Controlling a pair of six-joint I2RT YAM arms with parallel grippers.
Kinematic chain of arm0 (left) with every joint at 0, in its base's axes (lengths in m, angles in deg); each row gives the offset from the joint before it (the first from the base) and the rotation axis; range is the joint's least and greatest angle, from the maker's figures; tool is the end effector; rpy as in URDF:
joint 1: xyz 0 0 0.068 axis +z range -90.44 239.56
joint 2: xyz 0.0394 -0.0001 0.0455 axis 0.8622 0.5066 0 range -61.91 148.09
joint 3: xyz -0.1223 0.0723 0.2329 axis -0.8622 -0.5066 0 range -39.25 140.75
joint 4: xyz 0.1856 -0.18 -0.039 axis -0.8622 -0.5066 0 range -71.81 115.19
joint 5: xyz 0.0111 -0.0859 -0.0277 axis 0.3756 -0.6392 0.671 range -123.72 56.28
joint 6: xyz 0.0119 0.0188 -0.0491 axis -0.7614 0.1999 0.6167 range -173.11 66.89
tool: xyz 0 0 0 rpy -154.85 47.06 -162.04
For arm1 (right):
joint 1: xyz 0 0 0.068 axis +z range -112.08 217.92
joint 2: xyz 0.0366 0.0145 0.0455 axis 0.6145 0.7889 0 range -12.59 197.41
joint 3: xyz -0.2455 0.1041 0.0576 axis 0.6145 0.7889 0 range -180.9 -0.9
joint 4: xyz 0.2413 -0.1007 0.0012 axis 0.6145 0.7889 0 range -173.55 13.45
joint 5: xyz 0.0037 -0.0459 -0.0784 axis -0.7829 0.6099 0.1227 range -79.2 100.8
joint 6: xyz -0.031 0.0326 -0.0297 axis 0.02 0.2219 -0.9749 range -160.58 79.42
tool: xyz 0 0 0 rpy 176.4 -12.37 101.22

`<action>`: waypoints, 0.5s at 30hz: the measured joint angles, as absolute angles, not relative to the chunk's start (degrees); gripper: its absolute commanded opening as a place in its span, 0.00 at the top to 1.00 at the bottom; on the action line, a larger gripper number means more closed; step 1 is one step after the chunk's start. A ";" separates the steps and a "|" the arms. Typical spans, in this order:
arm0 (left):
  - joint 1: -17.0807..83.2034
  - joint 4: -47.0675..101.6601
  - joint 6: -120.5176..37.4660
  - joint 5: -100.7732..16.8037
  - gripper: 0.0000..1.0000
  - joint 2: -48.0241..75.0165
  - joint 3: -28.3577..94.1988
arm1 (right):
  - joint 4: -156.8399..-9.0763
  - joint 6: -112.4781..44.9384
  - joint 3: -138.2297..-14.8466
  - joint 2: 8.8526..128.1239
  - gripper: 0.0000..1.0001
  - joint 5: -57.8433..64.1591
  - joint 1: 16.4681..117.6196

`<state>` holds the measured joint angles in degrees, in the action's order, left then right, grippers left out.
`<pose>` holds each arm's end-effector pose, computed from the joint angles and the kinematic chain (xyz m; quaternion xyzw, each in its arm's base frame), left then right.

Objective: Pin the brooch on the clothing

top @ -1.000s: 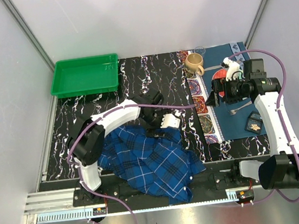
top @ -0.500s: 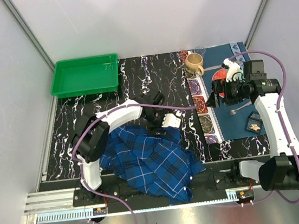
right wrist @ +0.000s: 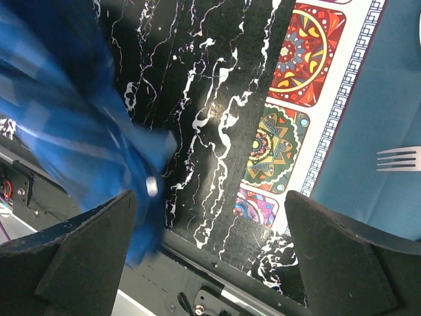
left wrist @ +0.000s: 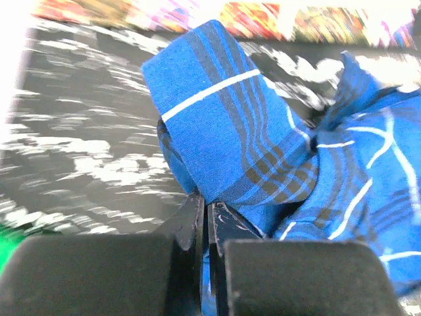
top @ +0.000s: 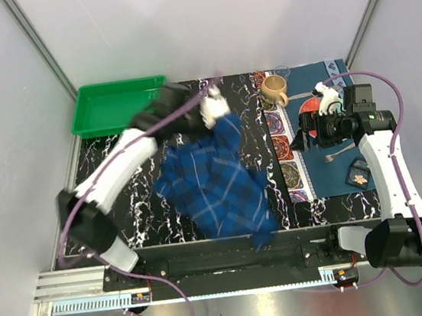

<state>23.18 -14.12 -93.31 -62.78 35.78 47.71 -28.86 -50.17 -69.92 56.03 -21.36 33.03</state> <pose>0.2915 -0.2362 0.3079 0.6311 0.6609 -0.2246 0.3384 0.2299 -0.0006 0.3365 -0.1223 0.9104 0.2244 0.3254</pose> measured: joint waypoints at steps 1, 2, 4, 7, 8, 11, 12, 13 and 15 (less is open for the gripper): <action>25.72 -13.07 -90.40 -62.65 1.00 32.04 49.22 | -28.83 -50.17 -70.00 56.14 0.00 -21.43 33.03; 28.53 -11.67 -87.63 -62.52 1.00 27.71 51.21 | -28.86 -50.17 -70.11 56.31 0.00 -21.63 33.03; 32.58 -10.34 -85.51 -62.26 1.00 21.70 53.85 | -28.88 -50.19 -70.33 56.75 0.00 -21.89 33.03; 34.15 -11.56 -85.09 -63.26 1.00 12.98 56.47 | -28.99 -50.19 -70.73 57.58 0.00 -22.81 33.01; 33.67 -12.52 -85.25 -64.49 1.00 10.75 56.82 | -29.14 -50.19 -70.77 57.82 0.00 -23.22 33.01; 32.23 -16.65 -85.14 -69.12 1.00 6.86 57.22 | -29.21 -50.19 -71.10 58.23 0.00 -23.83 32.99; 31.99 -17.83 -84.46 -70.56 1.00 6.14 57.22 | -29.23 -50.19 -71.34 58.32 0.00 -23.99 32.99; 31.88 -18.86 -83.08 -71.90 1.00 5.77 57.22 | -29.23 -50.19 -71.69 58.37 0.00 -24.20 32.99; 31.86 -19.76 -80.02 -73.49 1.00 5.75 57.09 | -29.23 -50.19 -72.41 58.37 0.00 -24.45 32.99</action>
